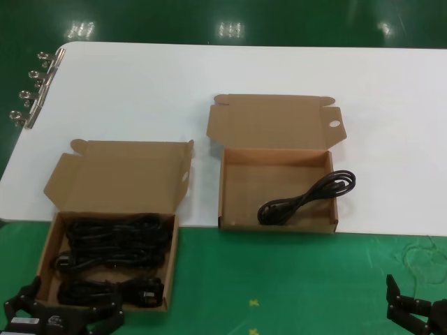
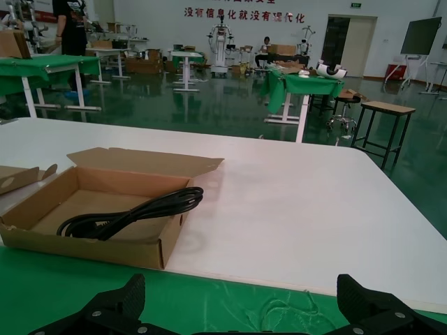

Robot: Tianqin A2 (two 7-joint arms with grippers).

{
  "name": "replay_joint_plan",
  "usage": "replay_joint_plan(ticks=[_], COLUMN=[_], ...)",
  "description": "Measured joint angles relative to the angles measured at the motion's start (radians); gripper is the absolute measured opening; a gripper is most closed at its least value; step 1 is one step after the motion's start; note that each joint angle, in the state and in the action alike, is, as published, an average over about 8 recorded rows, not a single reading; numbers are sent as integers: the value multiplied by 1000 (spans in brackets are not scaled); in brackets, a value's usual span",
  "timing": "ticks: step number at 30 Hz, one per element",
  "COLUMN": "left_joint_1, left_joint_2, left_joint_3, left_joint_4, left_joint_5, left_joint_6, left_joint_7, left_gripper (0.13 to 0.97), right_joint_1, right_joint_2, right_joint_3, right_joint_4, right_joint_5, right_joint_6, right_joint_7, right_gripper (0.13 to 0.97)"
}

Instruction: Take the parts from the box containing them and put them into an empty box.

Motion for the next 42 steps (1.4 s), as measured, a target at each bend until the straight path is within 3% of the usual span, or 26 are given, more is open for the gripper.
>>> replay_joint_plan(ticks=[42], left_joint_1=[23], left_joint_2=[-2], left_joint_3=[-25], left_joint_4=[-20], left_joint_5=[-18], left_joint_6=[9], left_joint_7=[5], left_gripper=[966], right_joint_1=[0], right_joint_2=[0], right_joint_3=[0], right_joint_4=[0], right_joint_5=[0], right_joint_6=[0], right_joint_7=[0], right_gripper=[966])
